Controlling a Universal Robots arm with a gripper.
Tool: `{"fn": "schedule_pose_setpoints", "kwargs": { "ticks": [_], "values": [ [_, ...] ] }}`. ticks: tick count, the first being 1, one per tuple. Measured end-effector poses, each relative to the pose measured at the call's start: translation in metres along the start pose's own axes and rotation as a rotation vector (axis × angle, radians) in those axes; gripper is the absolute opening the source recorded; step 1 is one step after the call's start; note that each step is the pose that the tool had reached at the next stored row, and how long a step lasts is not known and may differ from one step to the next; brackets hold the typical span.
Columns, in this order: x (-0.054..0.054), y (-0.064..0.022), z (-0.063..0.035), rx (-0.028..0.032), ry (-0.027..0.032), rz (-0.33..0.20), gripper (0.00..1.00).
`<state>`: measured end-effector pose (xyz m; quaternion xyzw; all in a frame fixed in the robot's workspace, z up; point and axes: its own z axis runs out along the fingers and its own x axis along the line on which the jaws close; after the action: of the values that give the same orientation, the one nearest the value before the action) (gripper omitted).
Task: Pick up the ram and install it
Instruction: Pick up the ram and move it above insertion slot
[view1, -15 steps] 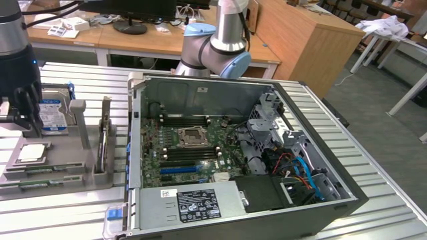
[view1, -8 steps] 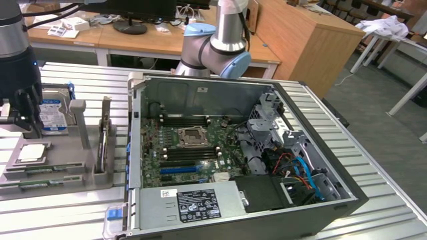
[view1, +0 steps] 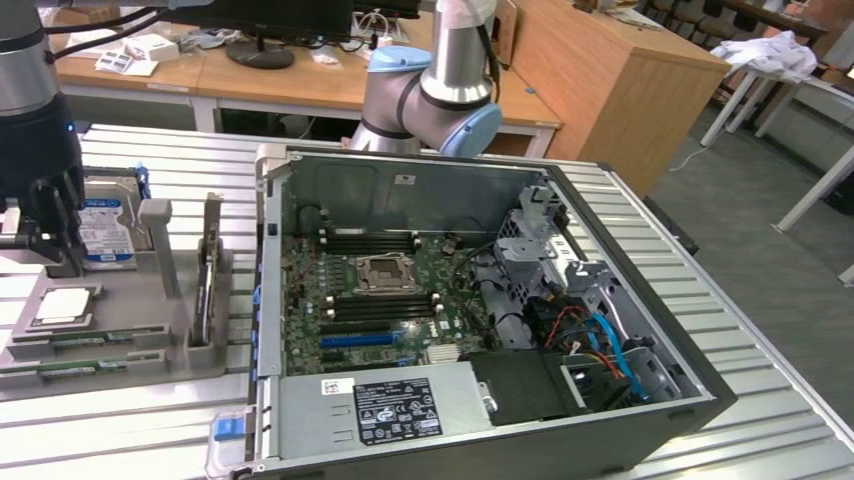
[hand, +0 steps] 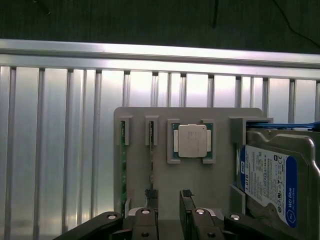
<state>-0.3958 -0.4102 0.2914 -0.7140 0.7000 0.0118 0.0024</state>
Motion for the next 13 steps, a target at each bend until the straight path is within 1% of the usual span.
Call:
{"fn": "schedule_pose_setpoints", "kwargs": {
  "ticks": [5,13],
  "values": [
    [0.004,0.0001,-0.0002,-0.0002,0.0001,0.000,0.31],
    [0.014,0.0003,-0.0004,-0.0002,0.0001,0.000,0.31]
  ]
}}
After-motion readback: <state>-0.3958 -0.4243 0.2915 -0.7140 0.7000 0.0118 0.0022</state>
